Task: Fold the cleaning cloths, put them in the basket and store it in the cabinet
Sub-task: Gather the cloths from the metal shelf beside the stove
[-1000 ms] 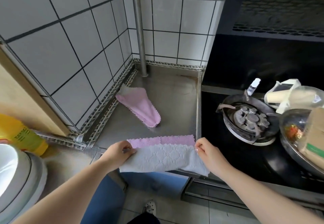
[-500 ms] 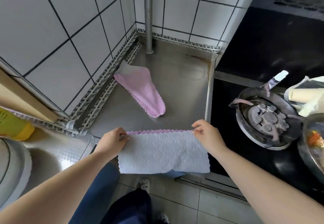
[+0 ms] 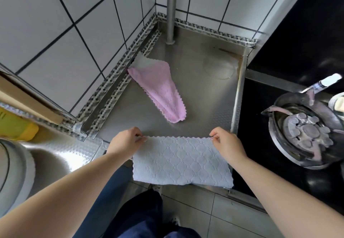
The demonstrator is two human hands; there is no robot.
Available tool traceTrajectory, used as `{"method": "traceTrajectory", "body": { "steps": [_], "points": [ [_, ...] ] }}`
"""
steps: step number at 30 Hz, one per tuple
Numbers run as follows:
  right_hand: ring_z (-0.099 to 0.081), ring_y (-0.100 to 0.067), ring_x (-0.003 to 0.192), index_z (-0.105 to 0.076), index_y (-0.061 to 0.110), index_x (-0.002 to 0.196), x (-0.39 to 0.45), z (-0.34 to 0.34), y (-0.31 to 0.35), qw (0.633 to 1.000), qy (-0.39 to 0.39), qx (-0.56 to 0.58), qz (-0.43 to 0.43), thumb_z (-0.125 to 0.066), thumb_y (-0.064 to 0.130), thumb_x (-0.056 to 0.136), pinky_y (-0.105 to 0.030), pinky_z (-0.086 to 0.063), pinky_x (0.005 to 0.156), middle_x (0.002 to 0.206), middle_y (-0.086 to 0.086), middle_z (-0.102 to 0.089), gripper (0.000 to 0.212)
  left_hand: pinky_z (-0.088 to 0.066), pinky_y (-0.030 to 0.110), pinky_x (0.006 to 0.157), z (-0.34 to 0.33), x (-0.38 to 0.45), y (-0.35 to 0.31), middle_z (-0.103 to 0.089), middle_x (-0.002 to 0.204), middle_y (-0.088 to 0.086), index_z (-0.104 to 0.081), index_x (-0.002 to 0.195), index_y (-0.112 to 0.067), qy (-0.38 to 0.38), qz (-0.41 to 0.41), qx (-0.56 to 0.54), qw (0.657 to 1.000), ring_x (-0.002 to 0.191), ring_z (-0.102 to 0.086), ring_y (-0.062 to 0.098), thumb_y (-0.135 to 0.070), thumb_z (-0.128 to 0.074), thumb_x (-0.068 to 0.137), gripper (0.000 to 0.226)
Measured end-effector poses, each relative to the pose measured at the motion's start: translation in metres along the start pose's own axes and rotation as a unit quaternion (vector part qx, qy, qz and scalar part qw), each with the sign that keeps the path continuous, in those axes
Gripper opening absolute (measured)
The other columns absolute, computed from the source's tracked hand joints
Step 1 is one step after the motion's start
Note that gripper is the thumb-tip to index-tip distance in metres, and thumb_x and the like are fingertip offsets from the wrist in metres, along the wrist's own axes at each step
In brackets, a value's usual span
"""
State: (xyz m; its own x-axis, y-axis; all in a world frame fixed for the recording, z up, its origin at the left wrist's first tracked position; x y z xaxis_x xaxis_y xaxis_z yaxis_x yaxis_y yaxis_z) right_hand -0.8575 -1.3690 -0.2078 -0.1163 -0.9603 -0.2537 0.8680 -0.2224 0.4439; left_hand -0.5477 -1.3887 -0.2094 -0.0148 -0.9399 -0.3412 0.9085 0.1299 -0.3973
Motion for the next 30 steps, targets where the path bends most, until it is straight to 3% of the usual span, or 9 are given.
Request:
{"method": "traceTrajectory", "body": {
  "steps": [8, 13, 15, 18, 21, 24, 26, 30],
  "points": [
    [-0.062, -0.02, 0.091, -0.062, 0.019, 0.099, 0.008, -0.005, -0.002, 1.0, -0.012, -0.026, 0.001, -0.056, 0.018, 0.089, -0.033, -0.05, 0.07, 0.1, 0.003, -0.068, 0.012, -0.042, 0.027, 0.058, -0.003, 0.004, 0.001, -0.061, 0.083, 0.0, -0.06, 0.101, -0.017, -0.004, 0.006, 0.015, 1.0, 0.073, -0.056, 0.02, -0.037, -0.057, 0.09, 0.023],
    [-0.059, -0.026, 0.095, -0.065, 0.015, 0.099, 0.005, -0.009, 0.0, 0.996, -0.073, -0.026, 0.034, -0.063, 0.018, 0.086, -0.035, -0.047, 0.078, 0.1, -0.005, -0.062, 0.014, -0.047, 0.032, 0.075, -0.007, -0.001, 0.0, -0.061, 0.102, 0.0, -0.059, 0.101, -0.022, -0.028, 0.006, -0.011, 1.0, 0.088, -0.058, 0.021, -0.037, -0.057, 0.089, 0.02],
    [-0.058, -0.03, 0.095, -0.067, 0.014, 0.097, -0.003, -0.011, 0.007, 0.991, -0.112, -0.019, 0.074, -0.064, 0.016, 0.083, -0.039, -0.047, 0.084, 0.101, -0.007, -0.062, 0.015, -0.04, 0.039, 0.09, -0.009, -0.01, -0.004, -0.057, 0.111, -0.002, -0.061, 0.106, -0.025, -0.083, -0.021, 0.016, 0.996, 0.103, -0.056, 0.023, -0.037, -0.057, 0.089, 0.021],
    [-0.061, -0.032, 0.101, -0.07, 0.013, 0.097, -0.028, -0.026, 0.023, 0.979, -0.138, 0.004, 0.152, -0.053, 0.016, 0.08, -0.041, -0.046, 0.091, 0.107, -0.008, -0.064, 0.024, -0.037, 0.044, 0.093, -0.023, -0.032, -0.025, -0.058, 0.119, -0.003, -0.064, 0.113, -0.024, -0.119, -0.119, 0.059, 0.984, 0.11, -0.055, 0.023, -0.03, -0.055, 0.09, 0.026],
    [-0.06, -0.028, 0.114, -0.07, 0.015, 0.102, -0.056, -0.048, 0.039, 0.973, -0.105, -0.058, 0.197, -0.039, 0.021, 0.075, -0.053, -0.045, 0.093, 0.118, -0.006, -0.064, 0.042, -0.045, 0.045, 0.094, -0.05, -0.053, -0.05, -0.065, 0.119, 0.003, -0.065, 0.115, -0.016, -0.094, -0.212, 0.04, 0.972, 0.112, -0.061, 0.026, -0.029, -0.039, 0.084, 0.043],
    [-0.054, -0.019, 0.121, -0.067, 0.021, 0.109, -0.069, -0.064, 0.043, 0.972, -0.035, -0.131, 0.193, -0.038, 0.026, 0.071, -0.056, -0.044, 0.09, 0.125, 0.0, -0.062, 0.048, -0.031, 0.045, 0.107, -0.081, -0.069, -0.066, -0.051, 0.139, 0.007, -0.052, 0.133, -0.009, -0.021, -0.219, 0.068, 0.973, 0.132, -0.044, 0.027, -0.032, -0.026, 0.088, 0.056],
    [-0.05, -0.018, 0.125, -0.066, 0.021, 0.114, -0.068, -0.067, 0.042, 0.973, -0.01, -0.156, 0.172, -0.035, 0.03, 0.072, -0.057, -0.045, 0.089, 0.128, 0.0, -0.06, 0.053, -0.033, 0.047, 0.105, -0.089, -0.072, -0.066, -0.049, 0.14, 0.009, -0.052, 0.133, -0.006, -0.019, -0.21, 0.093, 0.973, 0.132, -0.043, 0.029, -0.031, -0.028, 0.088, 0.056],
    [-0.025, -0.018, 0.142, -0.043, 0.022, 0.14, -0.057, -0.071, 0.034, 0.978, 0.02, -0.16, 0.136, -0.019, 0.035, 0.075, -0.058, -0.016, 0.11, 0.152, 0.0, -0.032, 0.07, -0.039, 0.046, 0.106, -0.091, -0.065, -0.058, -0.051, 0.138, 0.011, -0.056, 0.128, -0.004, -0.025, -0.215, 0.149, 0.965, 0.128, -0.049, 0.029, -0.03, -0.035, 0.082, 0.057]
  ]
}}
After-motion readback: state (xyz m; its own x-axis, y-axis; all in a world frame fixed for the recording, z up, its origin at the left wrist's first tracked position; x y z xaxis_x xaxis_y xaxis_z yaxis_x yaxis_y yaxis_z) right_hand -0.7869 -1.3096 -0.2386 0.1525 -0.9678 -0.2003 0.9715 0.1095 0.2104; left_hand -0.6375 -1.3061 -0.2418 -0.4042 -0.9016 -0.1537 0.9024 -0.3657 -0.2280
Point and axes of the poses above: each hand's wrist, its own x-axis towards the middle knuckle, its own z-axis out of the back of the hand, y = z × x, the point moved 1 cm from there along x, towards the middle knuckle
